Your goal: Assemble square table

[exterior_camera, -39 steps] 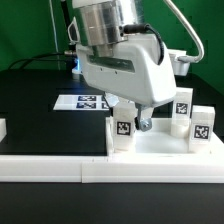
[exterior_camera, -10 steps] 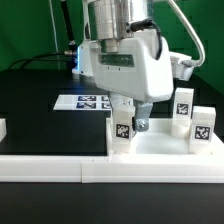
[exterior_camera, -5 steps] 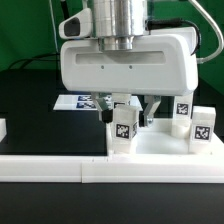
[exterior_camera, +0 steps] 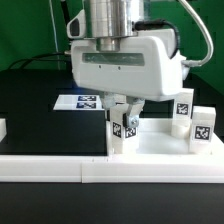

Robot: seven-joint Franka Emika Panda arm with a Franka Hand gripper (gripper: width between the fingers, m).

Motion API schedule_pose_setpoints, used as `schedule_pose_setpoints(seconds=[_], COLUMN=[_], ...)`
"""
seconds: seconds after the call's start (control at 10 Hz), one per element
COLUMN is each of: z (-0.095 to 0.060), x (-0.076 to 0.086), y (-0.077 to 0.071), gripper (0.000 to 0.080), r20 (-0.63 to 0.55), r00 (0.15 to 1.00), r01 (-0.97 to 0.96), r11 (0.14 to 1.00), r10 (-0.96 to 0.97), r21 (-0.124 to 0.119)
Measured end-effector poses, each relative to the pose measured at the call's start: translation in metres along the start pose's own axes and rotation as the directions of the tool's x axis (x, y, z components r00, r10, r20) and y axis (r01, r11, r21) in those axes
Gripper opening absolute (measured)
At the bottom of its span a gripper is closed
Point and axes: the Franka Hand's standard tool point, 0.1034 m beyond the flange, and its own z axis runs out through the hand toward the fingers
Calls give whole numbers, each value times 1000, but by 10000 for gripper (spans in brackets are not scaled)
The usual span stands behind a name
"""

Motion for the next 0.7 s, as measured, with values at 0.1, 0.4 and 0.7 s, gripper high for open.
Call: schedule_pose_setpoints(seconds=[0.1,0.4,0.7], z=[-1,2,2], x=[2,-5,-6], y=[2,-3,-3], gripper=[295,294,294], r20=[8,85,76], r00=[976,643,484], r01=[-218,-760,-869], r11=[976,648,489], r10=[218,762,872], r21=[-15,-60,-74])
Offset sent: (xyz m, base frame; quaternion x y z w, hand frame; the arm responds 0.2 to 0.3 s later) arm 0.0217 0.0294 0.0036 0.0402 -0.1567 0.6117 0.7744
